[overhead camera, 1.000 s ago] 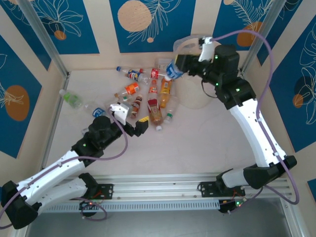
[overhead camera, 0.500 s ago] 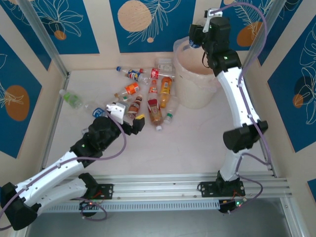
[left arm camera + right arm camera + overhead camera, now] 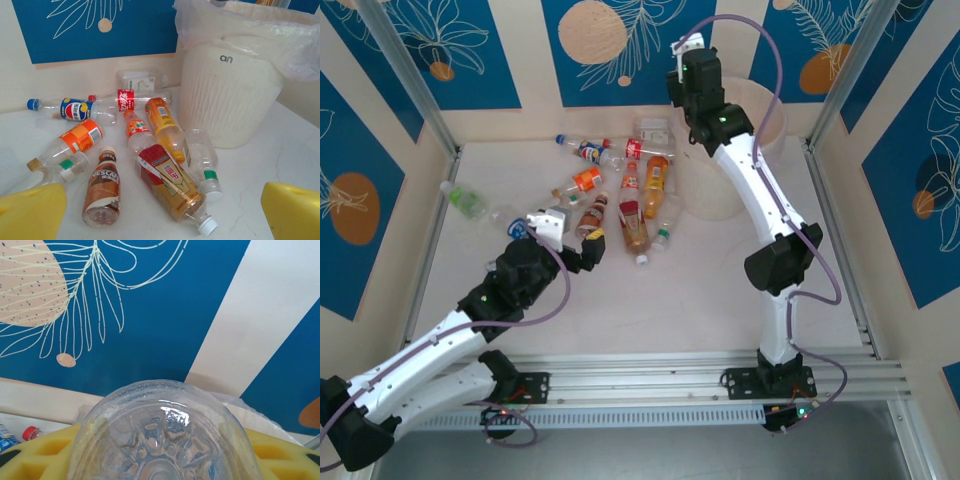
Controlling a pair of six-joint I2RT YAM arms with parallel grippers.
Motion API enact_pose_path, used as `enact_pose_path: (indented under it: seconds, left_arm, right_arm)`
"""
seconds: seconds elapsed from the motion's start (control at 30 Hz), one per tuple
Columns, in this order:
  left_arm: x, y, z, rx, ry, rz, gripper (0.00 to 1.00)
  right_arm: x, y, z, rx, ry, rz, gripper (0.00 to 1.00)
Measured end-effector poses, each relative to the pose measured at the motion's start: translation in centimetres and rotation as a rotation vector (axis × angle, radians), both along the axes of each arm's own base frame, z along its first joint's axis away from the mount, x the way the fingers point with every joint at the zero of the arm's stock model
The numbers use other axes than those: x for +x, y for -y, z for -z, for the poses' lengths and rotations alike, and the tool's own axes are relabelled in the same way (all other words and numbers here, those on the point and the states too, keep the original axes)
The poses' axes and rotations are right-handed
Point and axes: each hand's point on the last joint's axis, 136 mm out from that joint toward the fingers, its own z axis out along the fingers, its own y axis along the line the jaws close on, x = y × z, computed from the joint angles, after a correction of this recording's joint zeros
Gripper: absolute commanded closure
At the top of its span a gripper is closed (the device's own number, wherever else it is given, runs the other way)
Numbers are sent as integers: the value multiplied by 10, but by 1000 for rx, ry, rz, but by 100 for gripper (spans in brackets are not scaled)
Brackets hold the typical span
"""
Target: Put the plastic bottles in the bin
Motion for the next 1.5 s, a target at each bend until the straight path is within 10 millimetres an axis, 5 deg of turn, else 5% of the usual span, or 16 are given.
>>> enact_pose_path:
  seconds: [0.13, 0.27, 0.57, 0.77, 0.97, 1.27, 1.5]
  left_arm:
    - [0, -1, 7, 12, -12, -4, 0]
    - [0, -3, 11, 19, -20, -5, 0]
    - [-5, -11, 2, 3, 2, -13, 0]
    - [-5, -13, 8, 15, -11, -16, 0]
    - [-5, -13, 9, 18, -14, -18, 0]
    - [-1, -19, 20, 52, -45, -55, 0]
    - [28, -46, 37, 113, -157, -199, 0]
  right_arm:
    - [1, -2, -7, -56, 42, 36, 63]
    - [7, 4, 7, -58, 17, 82, 64]
    - [21, 46, 106, -20, -147, 210, 60]
    - [10, 75, 105, 38, -144, 259, 42]
    - [10, 100, 115, 63, -159, 305, 6]
    - [9, 97, 118, 66, -178, 280, 1]
    - [4, 87, 117, 59, -189, 258, 1]
